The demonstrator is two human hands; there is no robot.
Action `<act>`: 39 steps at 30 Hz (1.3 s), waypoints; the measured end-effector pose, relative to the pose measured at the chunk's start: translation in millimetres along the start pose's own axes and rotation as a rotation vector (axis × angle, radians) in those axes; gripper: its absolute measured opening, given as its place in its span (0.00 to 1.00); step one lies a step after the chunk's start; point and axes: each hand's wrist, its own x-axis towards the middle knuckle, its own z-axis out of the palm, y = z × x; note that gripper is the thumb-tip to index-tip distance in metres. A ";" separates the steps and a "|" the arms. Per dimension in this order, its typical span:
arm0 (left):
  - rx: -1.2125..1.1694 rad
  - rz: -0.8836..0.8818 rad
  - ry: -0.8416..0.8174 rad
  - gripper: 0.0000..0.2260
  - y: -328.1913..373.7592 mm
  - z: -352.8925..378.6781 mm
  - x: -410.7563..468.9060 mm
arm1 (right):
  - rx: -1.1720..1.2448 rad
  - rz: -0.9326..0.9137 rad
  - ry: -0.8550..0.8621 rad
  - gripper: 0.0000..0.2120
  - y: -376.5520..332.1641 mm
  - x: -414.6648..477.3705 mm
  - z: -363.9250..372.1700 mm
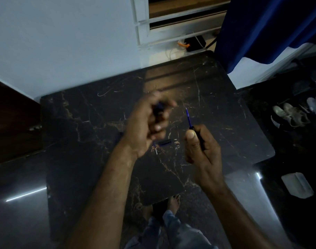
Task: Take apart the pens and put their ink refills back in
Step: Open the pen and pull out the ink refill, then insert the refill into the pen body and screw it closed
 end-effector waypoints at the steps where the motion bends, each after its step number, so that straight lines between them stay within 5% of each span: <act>1: 0.079 -0.008 -0.073 0.14 -6.3 4.2 -1.7 | 0.010 0.007 0.005 0.15 0.7 1.5 0.1; 5: 0.291 0.116 -0.058 0.04 -21.0 10.2 2.5 | -0.063 -0.017 -0.006 0.15 7.5 5.3 -2.0; 9: 0.342 0.222 0.042 0.05 -19.3 0.2 17.6 | -0.131 -0.003 -0.004 0.16 15.9 3.1 -6.2; 13: 0.058 0.330 0.371 0.03 -10.1 -46.2 32.1 | -0.136 0.056 0.006 0.12 25.1 -5.0 -17.3; 16: 0.369 0.174 0.525 0.08 -32.5 -93.9 40.6 | -0.124 0.078 0.027 0.13 25.9 -6.6 -24.7; 20: 0.843 -0.149 0.407 0.13 -113.7 -99.2 48.7 | -0.095 0.075 0.020 0.13 25.9 -0.6 -24.5; 28: 0.941 -0.236 0.640 0.10 -171.3 -105.4 62.2 | -0.077 0.079 -0.035 0.11 31.1 -0.8 -19.8; 39: 0.934 -0.219 0.644 0.09 -192.6 -94.7 67.1 | -0.123 0.066 -0.066 0.10 27.3 -6.5 -13.3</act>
